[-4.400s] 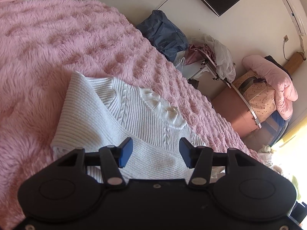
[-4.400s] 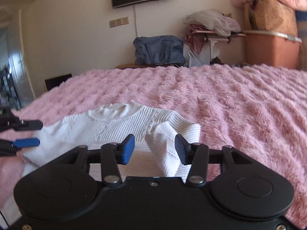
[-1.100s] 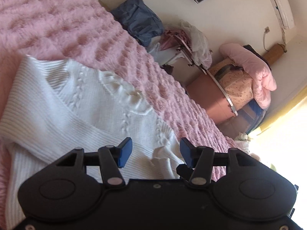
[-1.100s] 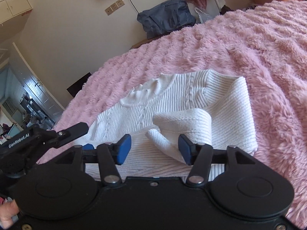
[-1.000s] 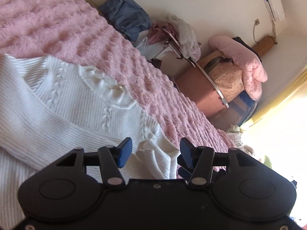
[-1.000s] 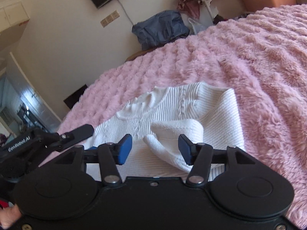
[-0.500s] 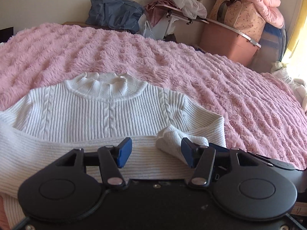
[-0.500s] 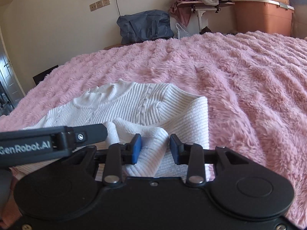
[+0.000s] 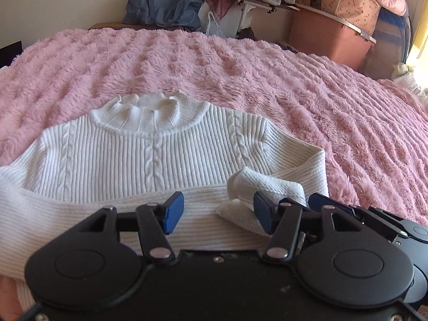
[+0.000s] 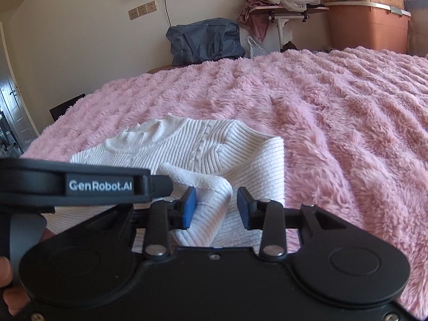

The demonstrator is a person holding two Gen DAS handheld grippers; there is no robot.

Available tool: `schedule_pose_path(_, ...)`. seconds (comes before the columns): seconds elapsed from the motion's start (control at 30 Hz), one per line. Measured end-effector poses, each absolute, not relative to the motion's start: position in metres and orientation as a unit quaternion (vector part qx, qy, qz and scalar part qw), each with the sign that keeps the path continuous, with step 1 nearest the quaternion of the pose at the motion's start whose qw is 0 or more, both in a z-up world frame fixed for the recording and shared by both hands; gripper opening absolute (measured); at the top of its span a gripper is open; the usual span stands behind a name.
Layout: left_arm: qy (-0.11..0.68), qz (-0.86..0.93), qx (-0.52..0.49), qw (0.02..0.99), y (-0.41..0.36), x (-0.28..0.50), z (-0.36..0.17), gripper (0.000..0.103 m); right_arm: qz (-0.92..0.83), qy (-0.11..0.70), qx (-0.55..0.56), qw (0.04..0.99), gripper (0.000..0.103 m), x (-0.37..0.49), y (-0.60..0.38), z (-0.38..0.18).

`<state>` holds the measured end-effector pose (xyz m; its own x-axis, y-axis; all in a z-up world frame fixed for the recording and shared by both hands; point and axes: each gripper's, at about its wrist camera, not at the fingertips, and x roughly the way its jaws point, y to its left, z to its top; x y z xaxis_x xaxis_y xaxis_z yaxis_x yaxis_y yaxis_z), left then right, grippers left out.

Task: Fold small clothes

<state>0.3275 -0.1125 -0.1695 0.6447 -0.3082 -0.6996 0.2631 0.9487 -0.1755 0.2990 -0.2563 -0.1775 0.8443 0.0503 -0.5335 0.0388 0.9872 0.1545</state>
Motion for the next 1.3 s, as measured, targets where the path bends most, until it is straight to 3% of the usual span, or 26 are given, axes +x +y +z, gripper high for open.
schedule_pose_path(0.47,0.437,-0.150,-0.035,0.886,-0.105,0.338,-0.175,0.063,0.007,0.297,0.039,0.954,0.042,0.301,-0.254,-0.182)
schedule_pose_path(0.8,0.367,-0.206,-0.069,0.905,-0.028,0.239,-0.084,0.063,0.120,0.288,0.084,0.947,0.044,0.221,-0.277,-0.091)
schedule_pose_path(0.97,0.397,-0.239,-0.138,0.875,0.037,0.146,-0.084,0.064,0.173,0.359,0.049,0.916,0.047,0.153,-0.279,-0.080)
schedule_pose_path(1.3,0.524,-0.216,-0.166,0.807,0.100,0.015,-0.140,0.064,0.196,0.555,0.103,0.802,0.047,0.058,-0.284,-0.155)
